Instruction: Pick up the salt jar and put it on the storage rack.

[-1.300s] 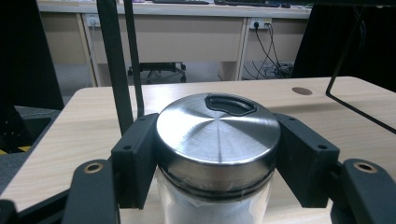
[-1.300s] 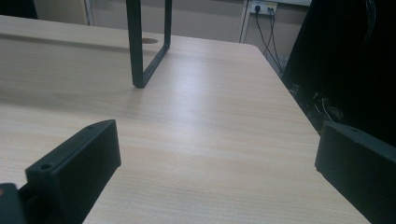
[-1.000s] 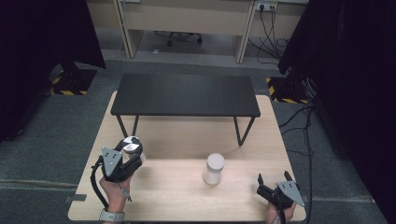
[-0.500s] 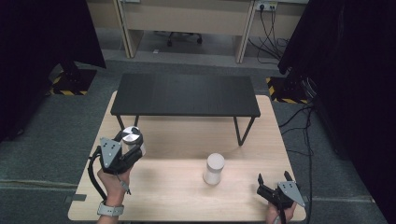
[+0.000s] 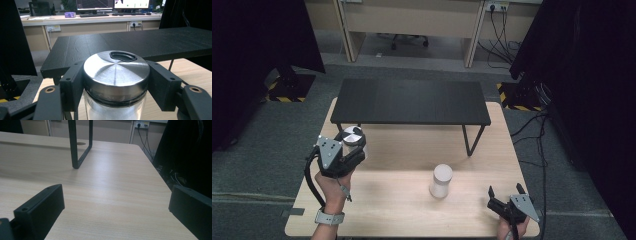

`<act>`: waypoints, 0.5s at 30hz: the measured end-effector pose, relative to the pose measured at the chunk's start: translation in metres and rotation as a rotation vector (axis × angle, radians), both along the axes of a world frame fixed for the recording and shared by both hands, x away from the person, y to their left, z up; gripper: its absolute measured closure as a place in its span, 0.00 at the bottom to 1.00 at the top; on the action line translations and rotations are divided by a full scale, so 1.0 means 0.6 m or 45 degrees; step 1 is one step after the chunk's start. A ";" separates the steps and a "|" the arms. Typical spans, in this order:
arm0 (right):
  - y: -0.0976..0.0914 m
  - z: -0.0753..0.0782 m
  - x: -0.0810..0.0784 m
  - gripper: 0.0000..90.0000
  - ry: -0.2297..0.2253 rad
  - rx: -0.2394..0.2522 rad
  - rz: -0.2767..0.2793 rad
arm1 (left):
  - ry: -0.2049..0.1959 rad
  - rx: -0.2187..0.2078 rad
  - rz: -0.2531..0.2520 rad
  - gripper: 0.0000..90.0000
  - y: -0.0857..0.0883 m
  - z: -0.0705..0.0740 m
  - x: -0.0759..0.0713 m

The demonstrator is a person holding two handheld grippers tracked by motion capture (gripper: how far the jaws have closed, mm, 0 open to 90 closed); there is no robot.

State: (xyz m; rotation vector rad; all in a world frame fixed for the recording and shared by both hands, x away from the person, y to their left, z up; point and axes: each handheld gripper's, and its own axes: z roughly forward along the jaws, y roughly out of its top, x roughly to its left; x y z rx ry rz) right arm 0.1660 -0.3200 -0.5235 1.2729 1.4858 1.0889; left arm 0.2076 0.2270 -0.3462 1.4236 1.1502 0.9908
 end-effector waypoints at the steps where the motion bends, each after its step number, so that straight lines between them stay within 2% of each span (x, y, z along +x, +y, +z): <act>1: 0.000 0.000 0.000 0.00 -0.001 0.002 0.000 | 0.001 -0.004 -0.003 0.38 0.000 0.002 0.002; 15: 0.001 -0.001 -0.001 0.00 -0.005 -0.001 -0.004 | -0.009 0.000 -0.007 0.38 -0.006 0.028 0.021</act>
